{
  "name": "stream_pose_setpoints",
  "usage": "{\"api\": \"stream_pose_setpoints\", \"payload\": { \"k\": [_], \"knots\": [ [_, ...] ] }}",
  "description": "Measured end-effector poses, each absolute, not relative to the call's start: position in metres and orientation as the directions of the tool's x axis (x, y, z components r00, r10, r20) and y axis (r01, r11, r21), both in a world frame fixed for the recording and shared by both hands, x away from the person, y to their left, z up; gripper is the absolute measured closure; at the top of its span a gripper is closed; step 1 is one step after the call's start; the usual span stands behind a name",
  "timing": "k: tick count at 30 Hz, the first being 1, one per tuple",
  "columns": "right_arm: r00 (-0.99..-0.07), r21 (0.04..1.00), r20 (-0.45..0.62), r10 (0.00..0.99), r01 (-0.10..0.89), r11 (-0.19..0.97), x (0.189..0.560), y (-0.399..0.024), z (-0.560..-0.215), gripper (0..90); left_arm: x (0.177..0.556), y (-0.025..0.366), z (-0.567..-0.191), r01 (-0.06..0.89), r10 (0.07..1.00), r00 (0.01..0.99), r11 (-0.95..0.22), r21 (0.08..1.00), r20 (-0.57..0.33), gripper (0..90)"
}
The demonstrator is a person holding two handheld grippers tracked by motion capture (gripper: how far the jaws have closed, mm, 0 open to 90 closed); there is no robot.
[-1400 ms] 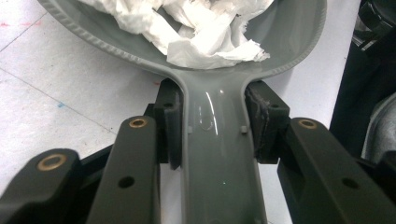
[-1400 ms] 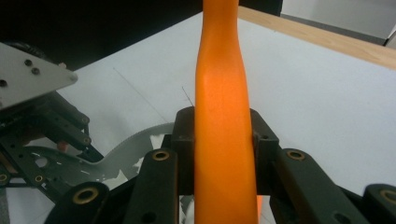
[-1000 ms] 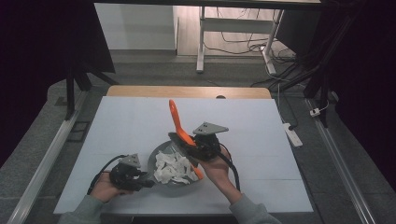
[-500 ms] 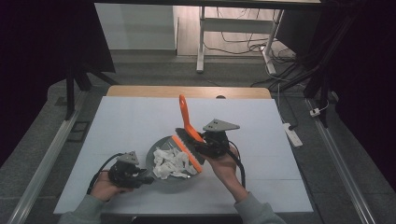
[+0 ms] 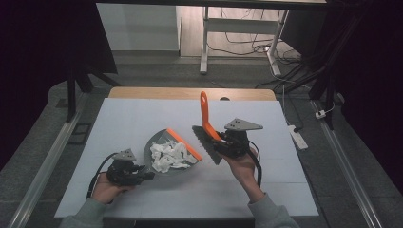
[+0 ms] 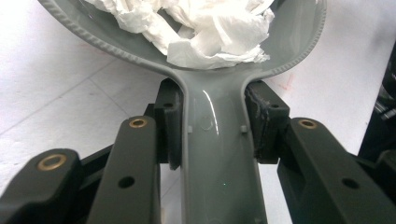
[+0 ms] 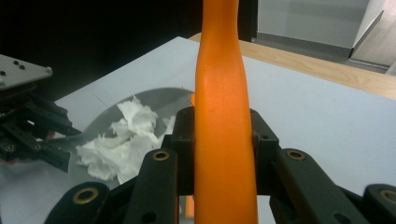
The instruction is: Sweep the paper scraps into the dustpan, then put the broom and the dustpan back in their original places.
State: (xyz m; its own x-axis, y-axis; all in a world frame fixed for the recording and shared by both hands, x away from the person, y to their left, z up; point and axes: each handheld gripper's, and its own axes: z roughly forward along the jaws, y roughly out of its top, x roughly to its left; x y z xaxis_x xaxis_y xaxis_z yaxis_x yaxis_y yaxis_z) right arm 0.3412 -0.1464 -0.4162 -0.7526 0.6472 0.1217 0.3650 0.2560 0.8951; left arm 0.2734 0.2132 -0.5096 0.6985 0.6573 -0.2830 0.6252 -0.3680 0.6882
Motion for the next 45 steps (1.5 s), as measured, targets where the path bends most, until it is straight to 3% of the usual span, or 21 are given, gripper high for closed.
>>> {"api": "stream_pose_setpoints", "payload": {
  "k": [25,45],
  "knots": [
    [-0.732,0.872,0.106,0.673,0.393,0.291,0.335,-0.197,-0.428,70.3,0.27,0.221,-0.502,0.655,0.774,0.543,-0.149,0.74,-0.325,61.1],
    [-0.741,0.856,0.134,0.658,0.421,0.301,0.332,-0.219,-0.442,70.3,0.27,0.218,-0.509,0.701,0.846,0.42,-0.074,0.709,-0.327,61.1]
  ]
}}
